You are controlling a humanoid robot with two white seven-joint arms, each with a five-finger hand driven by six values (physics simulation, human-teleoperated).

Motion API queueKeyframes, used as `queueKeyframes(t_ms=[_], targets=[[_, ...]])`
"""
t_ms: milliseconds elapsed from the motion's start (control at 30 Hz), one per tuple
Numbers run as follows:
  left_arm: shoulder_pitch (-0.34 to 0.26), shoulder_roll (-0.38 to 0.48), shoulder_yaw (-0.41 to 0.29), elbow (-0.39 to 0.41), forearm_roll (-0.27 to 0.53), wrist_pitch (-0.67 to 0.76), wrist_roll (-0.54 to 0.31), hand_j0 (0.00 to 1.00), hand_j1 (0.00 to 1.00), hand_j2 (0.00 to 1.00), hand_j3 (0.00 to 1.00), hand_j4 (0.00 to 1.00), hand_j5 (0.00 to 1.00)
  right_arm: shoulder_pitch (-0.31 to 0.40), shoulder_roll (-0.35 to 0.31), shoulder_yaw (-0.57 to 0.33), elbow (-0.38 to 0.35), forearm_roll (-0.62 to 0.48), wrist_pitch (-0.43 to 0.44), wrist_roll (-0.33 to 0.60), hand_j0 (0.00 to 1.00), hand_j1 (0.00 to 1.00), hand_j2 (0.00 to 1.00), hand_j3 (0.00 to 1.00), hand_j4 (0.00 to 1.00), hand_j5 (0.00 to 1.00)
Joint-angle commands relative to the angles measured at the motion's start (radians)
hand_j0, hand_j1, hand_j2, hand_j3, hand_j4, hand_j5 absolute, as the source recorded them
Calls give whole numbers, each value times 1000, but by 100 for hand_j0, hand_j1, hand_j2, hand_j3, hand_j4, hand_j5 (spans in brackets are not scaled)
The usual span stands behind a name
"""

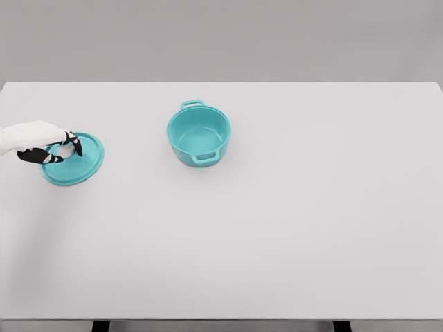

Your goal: Cover the pot with left arm

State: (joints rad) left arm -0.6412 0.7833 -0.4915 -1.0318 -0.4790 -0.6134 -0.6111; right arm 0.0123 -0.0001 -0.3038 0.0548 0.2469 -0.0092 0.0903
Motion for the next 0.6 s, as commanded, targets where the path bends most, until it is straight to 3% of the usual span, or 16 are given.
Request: queueKeyframes(t_ms=[0,567], targets=[[0,1,2,-4,7,3,0,55,55,55,55,55,55,0,0,0,0,0,0,0,100,100,100,100,100,100],[0,5,37,-63,19,3,0,55,55,55,55,55,55,0,0,0,0,0,0,0,100,100,100,100,100,100]])
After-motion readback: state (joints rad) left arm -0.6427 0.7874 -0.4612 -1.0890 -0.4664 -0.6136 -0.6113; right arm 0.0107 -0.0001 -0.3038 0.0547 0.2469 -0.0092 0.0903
